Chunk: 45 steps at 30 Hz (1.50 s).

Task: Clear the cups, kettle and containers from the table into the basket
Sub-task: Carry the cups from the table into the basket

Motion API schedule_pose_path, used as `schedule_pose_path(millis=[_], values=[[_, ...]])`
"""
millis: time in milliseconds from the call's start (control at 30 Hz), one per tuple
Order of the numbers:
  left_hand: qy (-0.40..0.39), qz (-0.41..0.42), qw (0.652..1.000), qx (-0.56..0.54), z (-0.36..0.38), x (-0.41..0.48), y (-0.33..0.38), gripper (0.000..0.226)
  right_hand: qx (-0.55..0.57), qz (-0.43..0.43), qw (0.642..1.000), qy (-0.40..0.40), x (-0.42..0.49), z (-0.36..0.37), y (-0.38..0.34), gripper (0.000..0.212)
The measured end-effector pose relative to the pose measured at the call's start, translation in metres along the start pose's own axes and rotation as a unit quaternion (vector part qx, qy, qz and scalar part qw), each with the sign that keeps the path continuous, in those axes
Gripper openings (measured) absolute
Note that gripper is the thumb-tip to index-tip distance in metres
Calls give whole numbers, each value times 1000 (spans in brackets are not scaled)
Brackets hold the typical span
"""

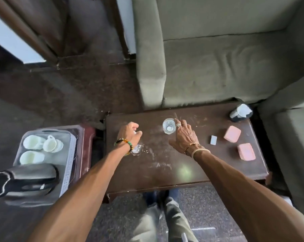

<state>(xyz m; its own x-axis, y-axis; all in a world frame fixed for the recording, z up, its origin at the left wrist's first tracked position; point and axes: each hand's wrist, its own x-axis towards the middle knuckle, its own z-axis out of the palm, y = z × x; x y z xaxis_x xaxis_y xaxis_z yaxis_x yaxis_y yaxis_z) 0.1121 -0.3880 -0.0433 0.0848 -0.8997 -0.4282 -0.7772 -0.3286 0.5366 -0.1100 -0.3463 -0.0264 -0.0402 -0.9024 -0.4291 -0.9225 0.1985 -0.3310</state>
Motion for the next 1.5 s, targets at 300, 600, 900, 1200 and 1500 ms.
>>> schedule_pose_path(millis=[300, 600, 900, 1200, 1500], values=[[20, -127, 990, -49, 21, -4, -77, 38, -54, -95, 990, -92, 54, 58, -32, 92], [14, -158, 986, -43, 19, 39, -127, 53, -59, -141, 979, -135, 108, 106, -80, 90], [-16, -90, 995, 35, 71, 95, -159, 67, -96, -133, 975, -152, 154, 177, -89, 89], [-59, -71, 995, 30, 103, 126, -167, 82, -79, -120, 978, -148, 176, 212, -89, 90], [-22, -101, 994, -34, 108, 115, -168, 64, 0, -68, 985, -161, 170, 234, -99, 81]])
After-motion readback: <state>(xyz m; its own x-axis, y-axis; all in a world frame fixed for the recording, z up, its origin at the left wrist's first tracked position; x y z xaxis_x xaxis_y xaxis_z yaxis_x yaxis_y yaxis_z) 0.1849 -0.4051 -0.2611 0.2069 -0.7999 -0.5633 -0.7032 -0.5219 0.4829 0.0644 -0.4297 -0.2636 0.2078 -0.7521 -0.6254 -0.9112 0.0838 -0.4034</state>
